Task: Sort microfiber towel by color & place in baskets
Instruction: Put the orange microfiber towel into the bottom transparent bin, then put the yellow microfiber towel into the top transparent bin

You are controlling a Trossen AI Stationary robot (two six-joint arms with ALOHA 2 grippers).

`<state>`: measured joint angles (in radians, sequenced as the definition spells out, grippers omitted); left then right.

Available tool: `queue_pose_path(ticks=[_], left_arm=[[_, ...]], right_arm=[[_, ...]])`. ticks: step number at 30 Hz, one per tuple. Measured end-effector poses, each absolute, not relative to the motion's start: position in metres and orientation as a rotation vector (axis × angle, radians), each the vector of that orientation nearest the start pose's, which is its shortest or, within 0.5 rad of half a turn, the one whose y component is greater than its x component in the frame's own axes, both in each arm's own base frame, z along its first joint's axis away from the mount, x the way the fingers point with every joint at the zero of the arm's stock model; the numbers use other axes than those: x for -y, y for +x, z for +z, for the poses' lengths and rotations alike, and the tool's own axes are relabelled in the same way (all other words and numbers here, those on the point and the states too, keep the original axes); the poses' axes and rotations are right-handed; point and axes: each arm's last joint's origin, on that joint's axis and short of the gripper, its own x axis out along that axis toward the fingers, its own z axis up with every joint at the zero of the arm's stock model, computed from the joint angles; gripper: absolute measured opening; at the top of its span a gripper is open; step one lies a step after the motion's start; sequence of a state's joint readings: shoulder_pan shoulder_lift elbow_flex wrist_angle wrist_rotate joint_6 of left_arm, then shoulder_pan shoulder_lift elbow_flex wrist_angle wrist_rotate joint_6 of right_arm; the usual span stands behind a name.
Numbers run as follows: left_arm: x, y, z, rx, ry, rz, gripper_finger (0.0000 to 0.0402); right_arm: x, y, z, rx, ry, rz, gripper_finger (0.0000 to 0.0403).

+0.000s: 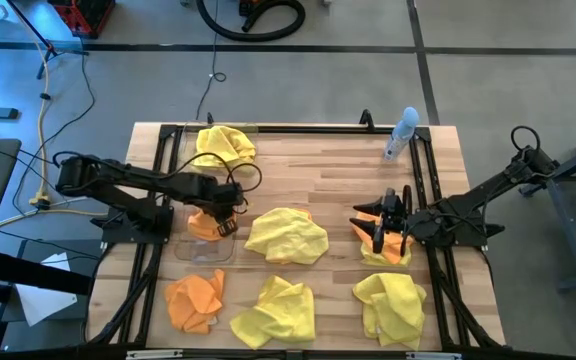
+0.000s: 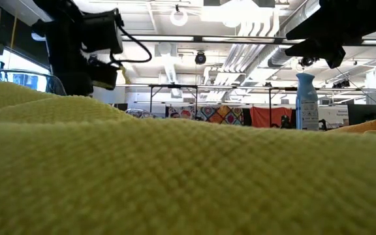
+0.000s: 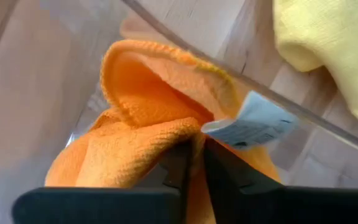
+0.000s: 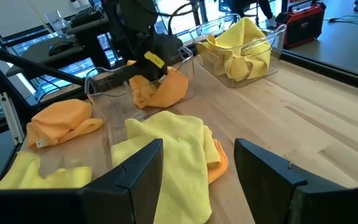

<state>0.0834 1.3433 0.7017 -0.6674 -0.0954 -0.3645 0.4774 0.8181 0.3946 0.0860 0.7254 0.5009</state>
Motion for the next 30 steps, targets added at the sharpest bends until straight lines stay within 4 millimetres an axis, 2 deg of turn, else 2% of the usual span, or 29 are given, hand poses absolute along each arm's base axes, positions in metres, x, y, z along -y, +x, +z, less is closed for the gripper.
queue_pose_path(ticks=[9, 21, 25, 30], left_arm=[[-0.022, 0.203, 0.196, -1.326, -0.302, 0.415, 0.0094], [-0.017, 0.175, 0.233, -1.196, -0.364, 0.45, 0.0097], [-0.008, 0.171, 0.237, -1.123, -0.303, 0.457, 0.0097], [0.011, 0.176, 0.241, -1.005, -0.237, 0.387, 0.0097]], right_arm=[[-0.062, 0.161, 0.22, -0.214, 0.301, -0.309, 0.0192], [-0.062, 0.161, 0.22, -0.213, 0.321, -0.312, 0.0192], [-0.062, 0.161, 0.22, -0.215, 0.306, -0.31, 0.0192], [-0.062, 0.161, 0.22, -0.227, 0.225, -0.301, 0.0192]])
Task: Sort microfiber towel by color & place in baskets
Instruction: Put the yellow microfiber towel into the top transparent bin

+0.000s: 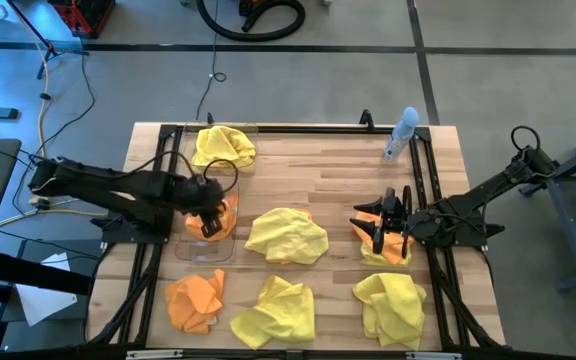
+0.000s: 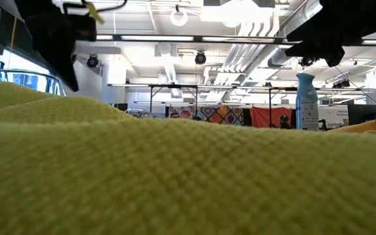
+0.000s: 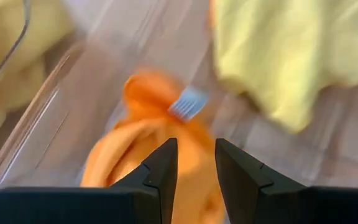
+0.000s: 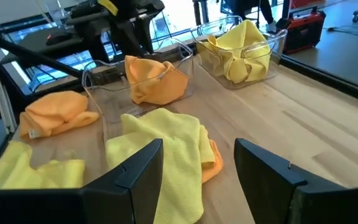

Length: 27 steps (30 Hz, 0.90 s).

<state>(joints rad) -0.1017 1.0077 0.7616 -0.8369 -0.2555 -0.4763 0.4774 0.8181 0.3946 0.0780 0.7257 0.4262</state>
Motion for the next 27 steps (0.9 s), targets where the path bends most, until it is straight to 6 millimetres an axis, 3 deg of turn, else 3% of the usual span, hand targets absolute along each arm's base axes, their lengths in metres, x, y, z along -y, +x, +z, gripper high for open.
queue_pose_path(ticks=[10, 19, 22, 27], left_arm=[[0.039, 0.209, 0.257, -0.674, -0.028, 0.199, 0.0097], [0.046, 0.24, 0.237, -0.678, 0.076, 0.142, 0.0097], [0.046, 0.247, 0.229, -0.703, 0.073, 0.131, 0.0097], [0.036, 0.253, 0.227, -0.696, 0.089, 0.132, 0.0097]], right_arm=[[-0.062, 0.162, 0.225, -0.177, 0.23, -0.32, 0.0192], [-0.063, 0.165, 0.24, -0.152, 0.208, -0.32, 0.0196], [-0.062, 0.167, 0.257, -0.235, 0.188, -0.348, 0.0197], [-0.059, 0.169, 0.282, -0.527, 0.272, -0.419, 0.0197]])
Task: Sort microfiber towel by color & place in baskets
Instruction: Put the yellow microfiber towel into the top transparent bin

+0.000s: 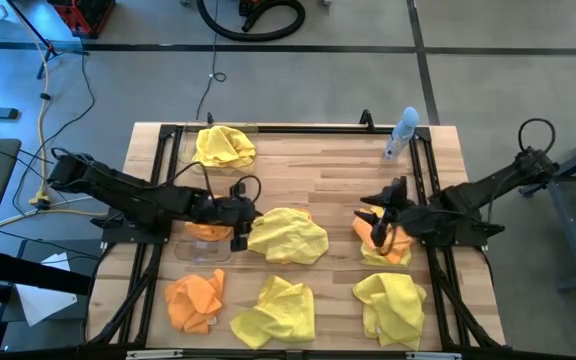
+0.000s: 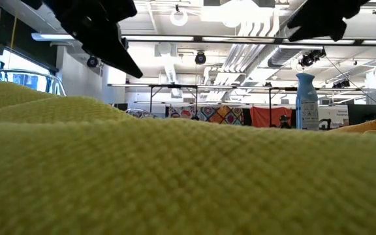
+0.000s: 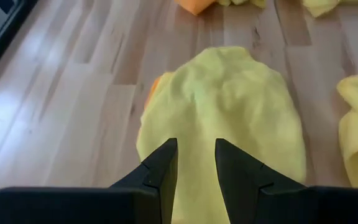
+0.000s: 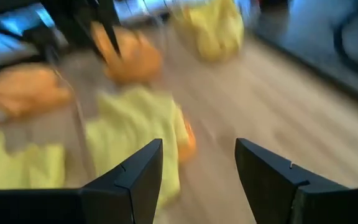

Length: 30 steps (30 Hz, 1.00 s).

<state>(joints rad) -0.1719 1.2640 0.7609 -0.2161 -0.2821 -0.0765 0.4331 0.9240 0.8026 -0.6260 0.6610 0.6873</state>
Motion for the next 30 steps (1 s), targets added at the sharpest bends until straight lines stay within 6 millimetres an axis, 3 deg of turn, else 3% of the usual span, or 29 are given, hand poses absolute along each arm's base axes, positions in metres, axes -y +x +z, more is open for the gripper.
queue_pose_path(ticks=[6, 11, 16, 20, 30], left_arm=[[0.024, 0.254, 0.228, -0.701, 0.04, 0.11, 0.0097], [0.022, 0.255, 0.226, -0.716, 0.039, 0.114, 0.0097], [0.024, 0.252, 0.223, -0.75, 0.024, 0.116, 0.0097], [0.026, 0.251, 0.222, -0.761, 0.028, 0.109, 0.0097], [0.026, 0.251, 0.222, -0.757, -0.009, 0.124, 0.0097]], right_arm=[[-0.067, 0.176, 0.283, -1.001, 0.649, -0.561, 0.0197], [-0.095, 0.19, 0.265, -1.286, 0.864, -0.661, 0.0197], [-0.134, 0.202, 0.243, -1.378, 0.953, -0.633, 0.0197], [-0.156, 0.199, 0.227, -1.452, 0.969, -0.718, 0.0197], [-0.182, 0.194, 0.202, -1.524, 0.9, -0.784, 0.0182]])
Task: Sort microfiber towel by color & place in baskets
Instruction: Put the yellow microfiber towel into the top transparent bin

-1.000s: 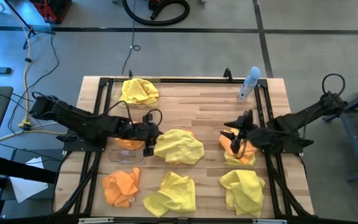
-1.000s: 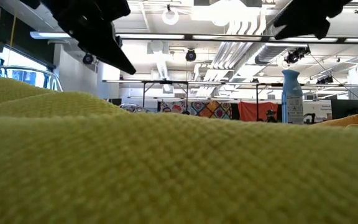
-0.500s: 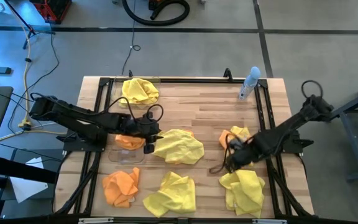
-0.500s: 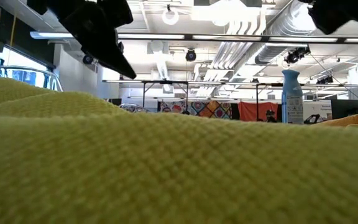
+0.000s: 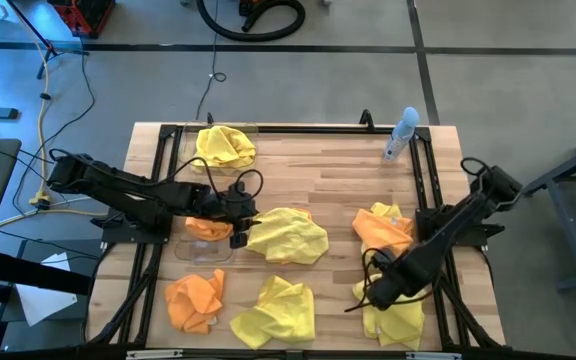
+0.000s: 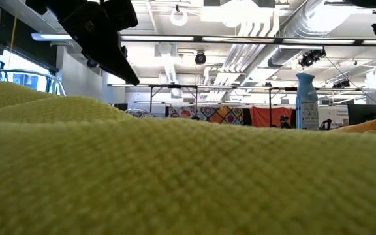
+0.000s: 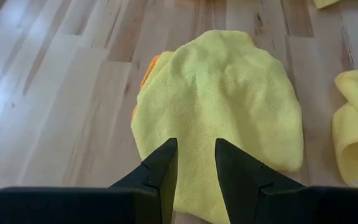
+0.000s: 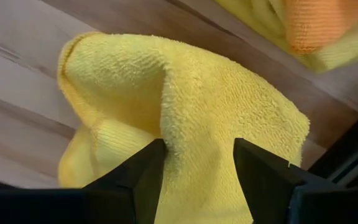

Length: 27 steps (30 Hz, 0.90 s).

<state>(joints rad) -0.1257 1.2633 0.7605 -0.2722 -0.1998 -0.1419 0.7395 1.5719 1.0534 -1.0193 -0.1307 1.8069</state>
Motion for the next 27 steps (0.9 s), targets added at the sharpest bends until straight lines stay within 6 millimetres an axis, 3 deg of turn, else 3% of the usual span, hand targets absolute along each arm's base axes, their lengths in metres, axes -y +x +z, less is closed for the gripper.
queue_pose_path(ticks=[6, 12, 14, 19, 27], left_arm=[[0.026, 0.251, 0.222, -0.757, -0.02, 0.129, 0.0097], [0.026, 0.251, 0.222, -0.757, -0.021, 0.129, 0.0097], [0.026, 0.251, 0.222, -0.756, -0.023, 0.13, 0.0097], [0.026, 0.251, 0.222, -0.753, -0.044, 0.141, 0.0097], [0.025, 0.253, 0.224, -0.734, 0.037, 0.122, 0.0097]], right_arm=[[-0.189, 0.196, 0.192, -1.51, 0.876, -0.781, 0.0117], [-0.189, 0.195, 0.195, -1.498, 0.895, -0.777, 0.0014], [-0.188, 0.194, 0.2, -1.469, 0.901, -0.765, 0.0011], [-0.186, 0.194, 0.229, -1.313, 0.868, -0.681, 0.001], [-0.168, 0.177, 0.299, -1.041, 0.679, -0.688, 0.0003]])
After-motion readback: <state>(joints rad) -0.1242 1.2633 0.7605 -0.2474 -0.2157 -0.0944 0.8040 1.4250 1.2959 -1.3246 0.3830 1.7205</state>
